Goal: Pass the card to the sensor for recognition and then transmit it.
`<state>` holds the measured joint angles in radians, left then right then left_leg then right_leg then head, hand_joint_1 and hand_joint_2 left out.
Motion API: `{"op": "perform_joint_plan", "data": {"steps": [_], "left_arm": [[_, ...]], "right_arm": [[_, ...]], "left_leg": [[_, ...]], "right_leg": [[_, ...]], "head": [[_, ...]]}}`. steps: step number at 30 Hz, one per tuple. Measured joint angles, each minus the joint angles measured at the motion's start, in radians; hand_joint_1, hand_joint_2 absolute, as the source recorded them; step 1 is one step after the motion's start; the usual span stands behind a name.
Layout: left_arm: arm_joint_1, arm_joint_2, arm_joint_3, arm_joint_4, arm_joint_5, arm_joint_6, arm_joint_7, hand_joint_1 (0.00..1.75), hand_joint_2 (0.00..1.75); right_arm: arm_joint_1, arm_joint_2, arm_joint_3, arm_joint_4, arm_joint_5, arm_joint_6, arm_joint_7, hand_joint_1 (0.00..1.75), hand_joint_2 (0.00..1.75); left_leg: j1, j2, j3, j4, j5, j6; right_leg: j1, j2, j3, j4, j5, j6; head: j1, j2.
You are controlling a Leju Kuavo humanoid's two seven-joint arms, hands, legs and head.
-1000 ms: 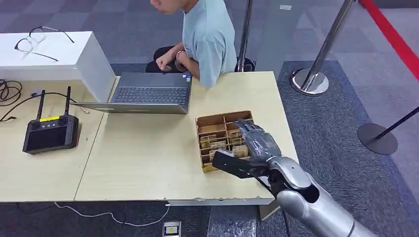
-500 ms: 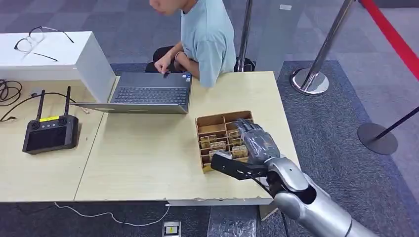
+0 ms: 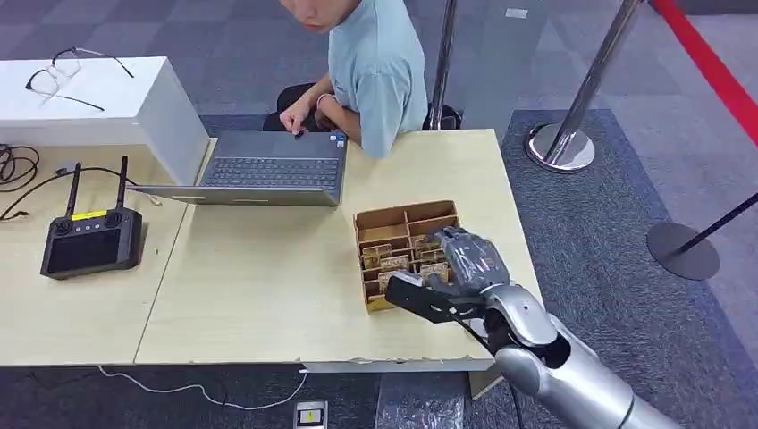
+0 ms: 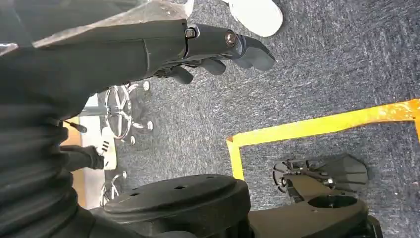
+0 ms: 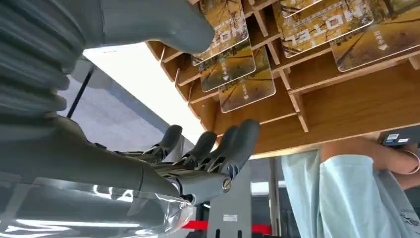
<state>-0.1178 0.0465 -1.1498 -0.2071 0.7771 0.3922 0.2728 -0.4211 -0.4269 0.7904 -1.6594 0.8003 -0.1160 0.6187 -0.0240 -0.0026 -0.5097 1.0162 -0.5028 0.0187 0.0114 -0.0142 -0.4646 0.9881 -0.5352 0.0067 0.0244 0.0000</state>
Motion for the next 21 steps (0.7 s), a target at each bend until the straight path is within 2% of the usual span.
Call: {"op": "perform_joint_plan", "data": {"steps": [1, 2, 4, 8, 11, 13, 14, 16, 19, 21], "left_arm": [[0.0, 0.0, 0.0, 0.0, 0.002, 0.0, -0.001, 0.0, 1.75], [0.0, 0.0, 0.0, 0.0, 0.002, 0.0, -0.002, 0.0, 1.75], [0.0, 0.0, 0.0, 0.0, 0.002, 0.0, -0.003, 0.0, 1.75], [0.0, 0.0, 0.0, 0.0, 0.003, 0.0, -0.003, 0.0, 1.75], [0.0, 0.0, 0.0, 0.0, 0.003, 0.0, -0.003, 0.0, 1.75], [0.0, 0.0, 0.0, 0.0, 0.005, 0.0, -0.003, 0.0, 1.75], [0.0, 0.0, 0.0, 0.0, 0.005, 0.0, -0.003, 0.0, 1.75], [0.0, 0.0, 0.0, 0.0, 0.005, 0.0, -0.003, 0.0, 1.75], [0.0, 0.0, 0.0, 0.0, 0.002, 0.0, 0.0, 0.0, 1.75], [0.0, 0.0, 0.0, 0.0, 0.002, 0.0, 0.001, 0.0, 1.75]], "right_arm": [[0.0, 0.003, 0.0, 0.005, 0.0, -0.006, -0.002, 0.58, 1.75], [0.0, 0.005, 0.0, 0.01, 0.0, -0.012, -0.003, 0.51, 1.75], [-0.001, 0.011, -0.001, 0.017, 0.0, -0.021, -0.006, 0.54, 1.75], [-0.001, 0.018, -0.001, 0.032, 0.0, -0.028, -0.014, 0.44, 1.75], [-0.001, 0.023, -0.001, 0.042, -0.001, -0.032, -0.019, 0.63, 1.75], [-0.001, 0.028, -0.001, 0.049, -0.001, -0.039, -0.022, 0.89, 1.75], [-0.001, 0.03, -0.001, 0.053, -0.003, -0.041, -0.024, 0.89, 1.75], [0.0, 0.033, -0.001, 0.06, -0.004, -0.043, -0.027, 1.01, 1.75], [0.0, 0.039, 0.0, 0.076, -0.002, -0.048, -0.03, 0.96, 1.75], [0.0, 0.042, 0.0, 0.088, -0.001, -0.052, -0.032, 1.01, 1.75]], "left_leg": [[0.0, 0.0, 0.0, 0.0, 0.0, 0.0], [0.0, 0.0, 0.0, 0.0, 0.0, 0.0], [0.0, 0.0, 0.0, 0.0, 0.0, 0.0], [0.0, 0.0, 0.0, 0.0, 0.0, 0.0], [0.0, 0.0, 0.0, 0.0, 0.0, 0.0], [0.0, 0.0, 0.0, 0.0, 0.0, 0.0], [0.0, 0.0, 0.0, 0.0, 0.0, 0.0], [0.0, 0.0, 0.0, 0.0, 0.0, 0.0], [0.0, 0.0, 0.0, 0.0, 0.0, 0.0], [0.0, 0.0, 0.0, 0.0, 0.0, 0.0]], "right_leg": [[0.0, 0.0, 0.0, 0.0, 0.0, 0.0], [0.0, 0.0, 0.0, 0.0, 0.0, 0.0], [0.0, 0.0, 0.0, 0.0, 0.0, 0.0], [0.0, 0.0, 0.0, 0.0, 0.0, 0.0], [0.0, 0.0, 0.0, 0.0, 0.0, 0.0], [0.0, 0.0, 0.0, 0.0, 0.0, 0.0], [0.0, 0.0, 0.0, 0.0, 0.0, 0.0], [0.0, 0.0, 0.0, 0.0, 0.0, 0.0], [0.0, 0.0, 0.0, 0.0, 0.0, 0.0], [0.0, 0.0, 0.0, 0.0, 0.0, 0.0]], "head": [[0.0, 0.0], [0.0, 0.0], [0.0, 0.0], [0.0, 0.0], [0.0, 0.0], [0.0, 0.0], [0.0, 0.0], [0.0, 0.0], [0.0, 0.0], [0.0, 0.0]]}}
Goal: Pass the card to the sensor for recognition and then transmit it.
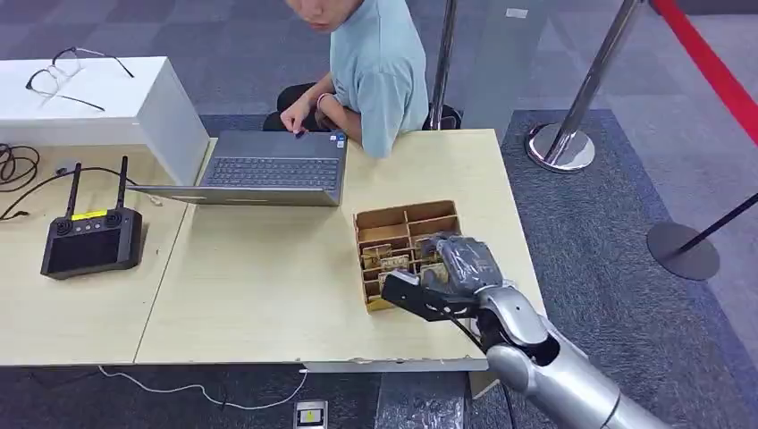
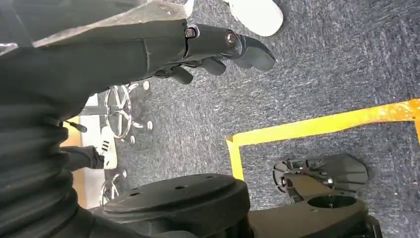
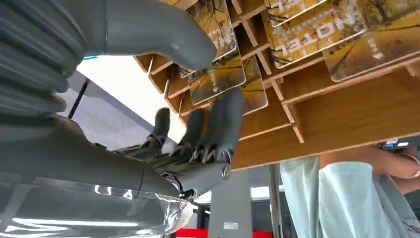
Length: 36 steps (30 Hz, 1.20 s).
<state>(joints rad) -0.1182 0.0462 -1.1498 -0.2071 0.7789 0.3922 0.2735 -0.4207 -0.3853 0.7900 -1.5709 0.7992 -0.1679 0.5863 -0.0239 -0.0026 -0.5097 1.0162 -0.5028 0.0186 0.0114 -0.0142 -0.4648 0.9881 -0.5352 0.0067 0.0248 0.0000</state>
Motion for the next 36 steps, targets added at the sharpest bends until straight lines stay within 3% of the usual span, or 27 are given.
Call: {"op": "perform_joint_plan", "data": {"steps": [3, 6, 14, 16, 17, 22, 31, 36], "left_arm": [[0.0, 0.0, 0.0, 0.0, -0.001, 0.0, 0.0, 0.0, 1.75], [0.0, 0.0, 0.0, 0.0, -0.003, 0.0, 0.0, 0.0, 1.75], [0.0, 0.0, 0.0, 0.0, -0.003, 0.0, -0.002, 0.0, 1.75], [0.0, 0.0, 0.0, 0.0, -0.003, 0.0, -0.002, 0.0, 1.75], [0.0, 0.0, 0.0, 0.0, -0.003, 0.0, -0.002, 0.0, 1.75], [0.0, -0.001, 0.0, 0.0, -0.003, 0.0, -0.002, 0.0, 1.75], [0.0, -0.002, 0.0, 0.0, -0.002, 0.0, -0.005, 0.0, 1.75], [0.0, -0.002, 0.0, 0.0, -0.002, 0.0, -0.005, 0.0, 1.75]], "right_arm": [[0.002, 0.003, 0.0, 0.014, -0.002, -0.008, -0.003, 1.03, 1.75], [0.007, 0.005, 0.0, 0.027, -0.003, -0.019, -0.005, 0.94, 1.75], [0.018, 0.013, 0.0, 0.056, -0.003, -0.03, -0.011, 1.03, 1.75], [0.018, 0.013, -0.001, 0.06, -0.003, -0.035, -0.011, 0.98, 1.75], [0.019, 0.013, -0.001, 0.06, -0.003, -0.037, -0.011, 1.06, 1.75], [0.018, 0.014, -0.002, 0.061, -0.003, -0.04, -0.011, 1.1, 1.75], [0.018, 0.015, -0.003, 0.06, -0.002, -0.039, -0.011, 0.91, 1.75], [0.018, 0.018, -0.003, 0.058, -0.002, -0.038, -0.012, 0.98, 1.75]], "left_leg": [[0.0, 0.0, 0.0, 0.0, 0.0, 0.0], [0.0, 0.0, 0.0, 0.0, 0.0, 0.0], [0.0, 0.0, 0.0, 0.0, 0.0, 0.0], [0.0, 0.0, 0.0, 0.0, 0.0, 0.0], [0.0, 0.0, 0.0, 0.0, 0.0, 0.0], [0.0, 0.0, 0.0, 0.0, 0.0, 0.0], [0.0, 0.0, 0.0, 0.0, 0.0, 0.0], [0.0, 0.0, 0.0, 0.0, 0.0, 0.0]], "right_leg": [[0.0, 0.0, 0.0, 0.0, 0.0, 0.0], [0.0, 0.0, 0.0, 0.0, 0.0, 0.0], [0.0, 0.0, 0.0, 0.0, 0.0, 0.0], [0.0, 0.0, 0.0, 0.0, 0.0, 0.0], [0.0, 0.0, 0.0, 0.0, 0.0, 0.0], [0.0, 0.0, 0.0, 0.0, 0.0, 0.0], [0.0, 0.0, 0.0, 0.0, 0.0, 0.0], [0.0, 0.0, 0.0, 0.0, 0.0, 0.0]], "head": [[0.0, 0.0], [0.0, 0.0], [0.0, 0.0], [0.0, 0.0], [0.0, 0.0], [0.0, 0.0], [0.0, 0.0], [0.0, 0.0]]}}
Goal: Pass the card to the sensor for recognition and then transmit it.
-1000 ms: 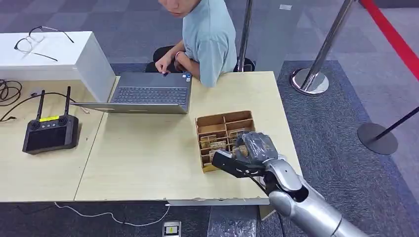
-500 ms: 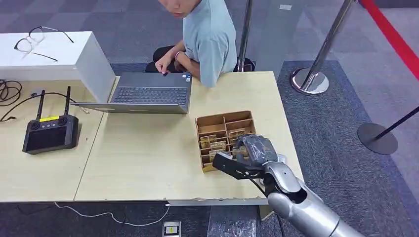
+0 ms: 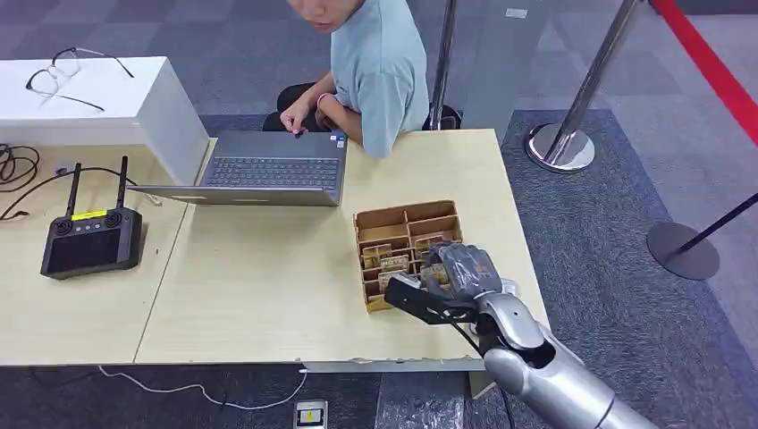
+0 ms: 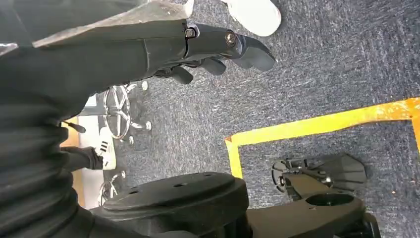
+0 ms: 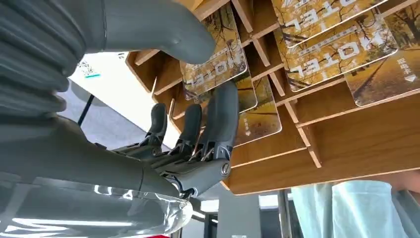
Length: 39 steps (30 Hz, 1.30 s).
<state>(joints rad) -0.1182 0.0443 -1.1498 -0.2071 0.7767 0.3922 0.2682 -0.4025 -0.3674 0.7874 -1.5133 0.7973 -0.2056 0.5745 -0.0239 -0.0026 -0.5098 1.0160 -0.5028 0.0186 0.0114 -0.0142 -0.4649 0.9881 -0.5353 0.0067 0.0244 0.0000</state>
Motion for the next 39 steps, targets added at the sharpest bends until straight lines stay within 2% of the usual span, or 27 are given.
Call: {"op": "perform_joint_plan", "data": {"steps": [1, 7, 10, 11, 18, 21, 27, 32, 39], "left_arm": [[0.0, 0.0, 0.0, 0.0, 0.0, 0.0, 0.0, 0.0, 1.75], [0.0, -0.001, 0.0, 0.0, -0.003, 0.0, 0.0, 0.0, 1.75], [0.0, -0.002, 0.0, 0.0, -0.003, 0.0, 0.0, 0.0, 1.75], [0.0, -0.002, 0.0, 0.0, -0.003, 0.0, 0.0, 0.0, 1.75], [0.0, -0.003, 0.0, 0.0, -0.01, 0.0, 0.0, 0.0, 1.75], [-0.001, -0.003, 0.0, 0.0, -0.013, 0.0, 0.0, 0.0, 1.75], [-0.001, -0.003, 0.0, 0.0, -0.015, 0.0, -0.002, 0.0, 1.75], [-0.001, -0.003, 0.0, 0.0, -0.016, -0.001, -0.005, 0.0, 1.75], [-0.001, -0.003, 0.0, 0.0, -0.018, -0.003, -0.006, 0.0, 1.75]], "right_arm": [[0.0, 0.001, 0.0, 0.0, 0.001, 0.002, 0.0, 0.94, 1.75], [-0.002, 0.004, 0.0, 0.002, 0.001, 0.012, 0.0, 0.98, 1.75], [-0.007, 0.006, 0.0, 0.003, 0.001, 0.013, 0.0, 0.93, 1.75], [-0.009, 0.006, 0.0, 0.003, 0.001, 0.013, 0.0, 0.86, 1.75], [-0.024, 0.017, 0.003, 0.007, 0.001, 0.026, -0.007, 1.03, 1.75], [-0.036, 0.026, 0.004, 0.012, 0.001, 0.028, -0.01, 0.94, 1.75], [-0.055, 0.035, 0.006, 0.016, 0.001, 0.034, -0.01, 0.91, 1.75], [-0.065, 0.035, 0.013, 0.021, 0.001, 0.046, -0.01, 0.98, 1.75], [-0.077, 0.042, 0.026, 0.037, 0.001, 0.055, -0.011, 0.94, 1.75]], "left_leg": [[0.0, 0.0, 0.0, 0.0, 0.0, 0.0], [0.0, 0.0, 0.0, 0.0, 0.0, 0.0], [0.0, 0.0, 0.0, 0.0, 0.0, 0.0], [0.0, 0.0, 0.0, 0.0, 0.0, 0.0], [0.0, 0.0, 0.0, 0.0, 0.0, 0.0], [0.0, 0.0, 0.0, 0.0, 0.0, 0.0], [0.0, 0.0, 0.0, 0.0, 0.0, 0.0], [0.0, 0.0, 0.0, 0.0, 0.0, 0.0], [0.0, 0.0, 0.0, 0.0, 0.0, 0.0]], "right_leg": [[0.0, 0.0, 0.0, 0.0, 0.0, 0.0], [0.0, 0.0, 0.0, 0.0, 0.0, 0.0], [0.0, 0.0, 0.0, 0.0, 0.0, 0.0], [0.0, 0.0, 0.0, 0.0, 0.0, 0.0], [0.0, 0.0, 0.0, 0.0, 0.0, 0.0], [0.0, 0.0, 0.0, 0.0, 0.0, 0.0], [0.0, 0.0, 0.0, 0.0, 0.0, 0.0], [0.0, 0.0, 0.0, 0.0, 0.0, 0.0], [0.0, 0.0, 0.0, 0.0, 0.0, 0.0]], "head": [[0.0, 0.0], [0.0, 0.0], [0.0, 0.0], [0.0, 0.0], [0.0, 0.0], [0.0, 0.0], [0.0, 0.0], [0.0, 0.0], [0.0, 0.0]]}}
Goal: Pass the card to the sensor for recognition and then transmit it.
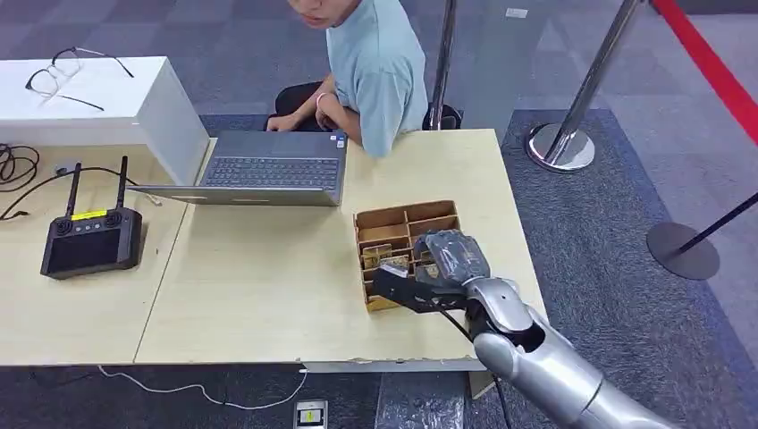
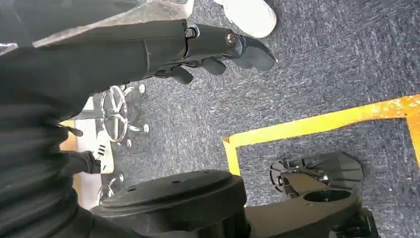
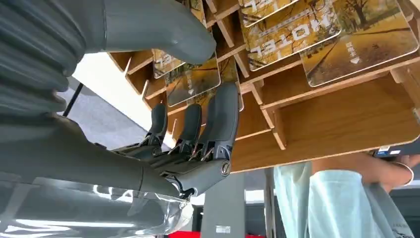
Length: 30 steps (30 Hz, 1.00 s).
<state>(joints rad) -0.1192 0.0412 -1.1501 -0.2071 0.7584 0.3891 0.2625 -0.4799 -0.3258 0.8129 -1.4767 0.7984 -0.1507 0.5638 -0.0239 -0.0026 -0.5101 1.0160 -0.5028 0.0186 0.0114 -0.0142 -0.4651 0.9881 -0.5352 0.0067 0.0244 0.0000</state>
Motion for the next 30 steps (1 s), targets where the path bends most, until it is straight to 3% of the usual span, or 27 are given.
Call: {"op": "perform_joint_plan", "data": {"steps": [5, 11, 30], "left_arm": [[0.0, -0.001, 0.0, 0.0, 0.0, 0.0, -0.001, 0.0, 1.75], [0.0, -0.005, 0.0, 0.0, 0.0, 0.0, -0.001, 0.0, 1.75], [0.0, -0.006, 0.0, 0.0, 0.009, 0.003, -0.001, 0.0, 1.75]], "right_arm": [[-0.003, 0.002, 0.005, 0.015, 0.0, 0.01, 0.0, 0.99, 1.75], [-0.006, 0.002, 0.005, 0.027, 0.001, 0.008, 0.0, 0.93, 1.75], [-0.001, -0.021, 0.002, 0.027, 0.009, 0.006, 0.014, 0.94, 1.75]], "left_leg": [[0.0, 0.0, 0.0, 0.0, 0.0, 0.0], [0.0, 0.0, 0.0, 0.0, 0.0, 0.0], [0.0, 0.0, 0.0, 0.0, 0.0, 0.0]], "right_leg": [[0.0, 0.0, 0.0, 0.0, 0.0, 0.0], [0.0, 0.0, 0.0, 0.0, 0.0, 0.0], [0.0, 0.0, 0.0, 0.0, 0.0, 0.0]], "head": [[0.0, 0.0], [0.0, 0.0], [0.0, 0.0]]}}
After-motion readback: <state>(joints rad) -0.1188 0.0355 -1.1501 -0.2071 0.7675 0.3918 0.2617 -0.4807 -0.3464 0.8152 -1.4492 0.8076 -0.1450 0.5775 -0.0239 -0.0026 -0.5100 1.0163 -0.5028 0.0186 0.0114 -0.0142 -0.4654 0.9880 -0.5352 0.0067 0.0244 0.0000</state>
